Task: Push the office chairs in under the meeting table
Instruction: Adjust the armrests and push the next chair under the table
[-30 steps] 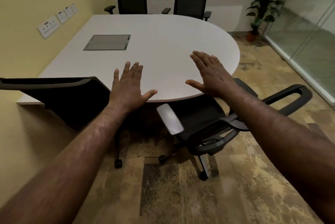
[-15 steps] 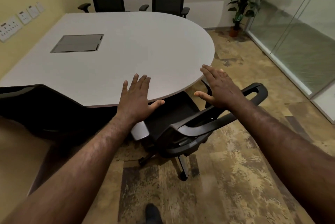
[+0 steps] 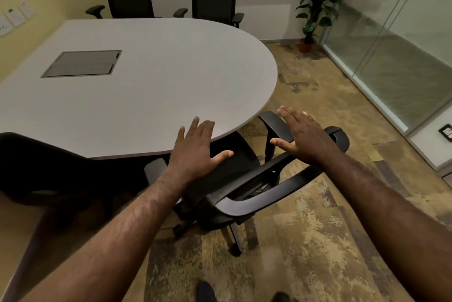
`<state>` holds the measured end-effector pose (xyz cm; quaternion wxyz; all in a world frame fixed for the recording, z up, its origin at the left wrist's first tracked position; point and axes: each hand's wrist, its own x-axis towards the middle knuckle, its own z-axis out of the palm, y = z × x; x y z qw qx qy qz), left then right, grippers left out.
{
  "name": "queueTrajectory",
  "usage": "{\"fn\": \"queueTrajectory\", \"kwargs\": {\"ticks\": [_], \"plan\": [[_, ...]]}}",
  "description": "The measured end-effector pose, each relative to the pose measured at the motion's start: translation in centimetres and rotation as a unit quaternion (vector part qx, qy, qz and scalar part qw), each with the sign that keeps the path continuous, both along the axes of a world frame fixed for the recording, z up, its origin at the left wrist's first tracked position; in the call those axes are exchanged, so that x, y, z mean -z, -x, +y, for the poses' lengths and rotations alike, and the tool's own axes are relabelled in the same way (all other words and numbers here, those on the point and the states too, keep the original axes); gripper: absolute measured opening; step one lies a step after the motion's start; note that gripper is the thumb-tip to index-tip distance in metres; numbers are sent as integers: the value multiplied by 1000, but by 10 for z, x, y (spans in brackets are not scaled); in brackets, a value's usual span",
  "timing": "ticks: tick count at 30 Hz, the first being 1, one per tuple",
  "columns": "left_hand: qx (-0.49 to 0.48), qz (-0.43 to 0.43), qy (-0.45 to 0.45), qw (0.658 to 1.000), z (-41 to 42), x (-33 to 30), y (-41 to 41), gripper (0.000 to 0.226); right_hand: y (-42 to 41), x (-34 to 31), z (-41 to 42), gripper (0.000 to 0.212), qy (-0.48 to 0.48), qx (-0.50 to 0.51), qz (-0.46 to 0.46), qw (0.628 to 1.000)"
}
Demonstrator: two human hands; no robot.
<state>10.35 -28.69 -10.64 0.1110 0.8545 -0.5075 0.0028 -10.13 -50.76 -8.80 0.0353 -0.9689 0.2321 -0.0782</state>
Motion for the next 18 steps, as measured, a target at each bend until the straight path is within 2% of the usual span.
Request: {"fn": "queueTrajectory", "kwargs": {"ticks": [8,13,18], "plan": [[-55,17,-12,998,-21,6,64,94,14,24,-46,87,-38,-92,4,995],[-114,60,-12,992,-25,11,111,91,29,37,-65,86,-71,-153,-4,986],[-147,82,-42,985,-29,14,142,98,33,41,-73,88,-99,-204,14,974]]}}
